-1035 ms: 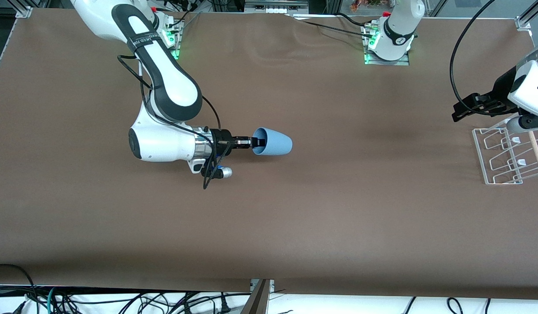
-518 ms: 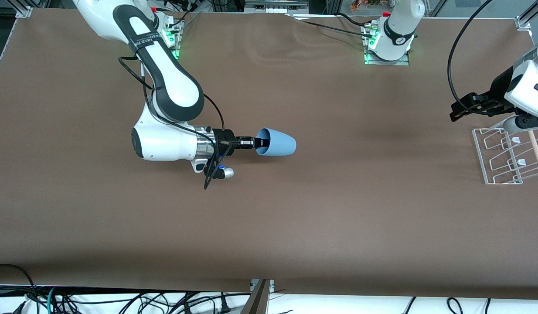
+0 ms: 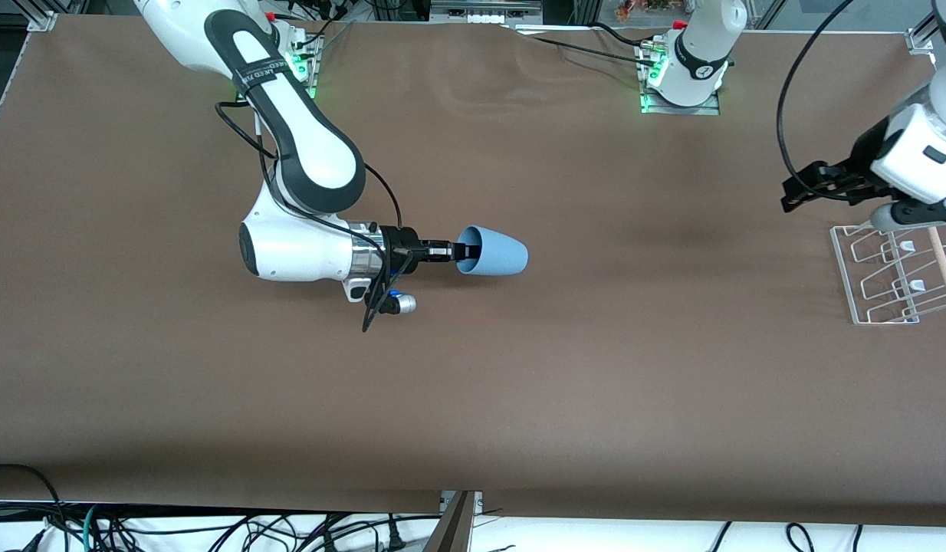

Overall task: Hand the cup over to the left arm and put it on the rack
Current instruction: 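Move the left gripper toward the cup held by the right gripper, then close the left gripper on the cup's rim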

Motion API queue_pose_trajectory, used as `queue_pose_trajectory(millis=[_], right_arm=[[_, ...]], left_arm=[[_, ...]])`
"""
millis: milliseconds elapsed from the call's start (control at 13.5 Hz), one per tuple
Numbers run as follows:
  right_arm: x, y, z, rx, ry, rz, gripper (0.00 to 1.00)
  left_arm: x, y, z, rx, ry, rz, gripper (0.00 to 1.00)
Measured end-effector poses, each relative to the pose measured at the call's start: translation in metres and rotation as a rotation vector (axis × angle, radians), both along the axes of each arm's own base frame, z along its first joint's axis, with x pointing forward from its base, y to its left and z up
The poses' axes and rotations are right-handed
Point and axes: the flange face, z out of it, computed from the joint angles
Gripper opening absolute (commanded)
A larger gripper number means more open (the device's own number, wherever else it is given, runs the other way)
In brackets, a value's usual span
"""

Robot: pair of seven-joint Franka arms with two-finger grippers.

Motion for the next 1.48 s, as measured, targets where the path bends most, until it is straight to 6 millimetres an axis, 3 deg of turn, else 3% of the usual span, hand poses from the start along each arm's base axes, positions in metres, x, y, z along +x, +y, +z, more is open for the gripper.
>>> queue_pose_trajectory(millis=[148, 444, 740, 887, 1183, 1479], right_arm=[[0.0, 0.0, 0.001, 0.009, 0.005, -0.008, 0.0], [0.003, 0.006, 0.011, 0.047, 0.011, -0.034, 0.0], [0.006, 0.016, 0.029, 0.064, 0.019, -0.054, 0.0], [0.005, 0.022, 0.036, 0.068, 0.028, -0.059, 0.0], [0.005, 0.029, 0.045, 0.076, 0.025, -0.061, 0.0], [0.006, 0.03, 0.044, 0.076, 0.026, -0.062, 0.0]], left_arm=[[0.003, -0.031, -0.012, -0.036, 0.021, -0.05, 1.0], [0.0, -0.119, -0.024, -0.122, 0.033, -0.252, 1.0], [0.0, -0.215, -0.053, -0.209, -0.091, -0.551, 1.0], [-0.008, -0.249, -0.069, -0.224, -0.152, -0.686, 1.0], [-0.005, -0.273, -0.1, -0.226, -0.245, -0.962, 1.0], [-0.005, -0.288, -0.114, -0.173, -0.265, -1.069, 1.0]])
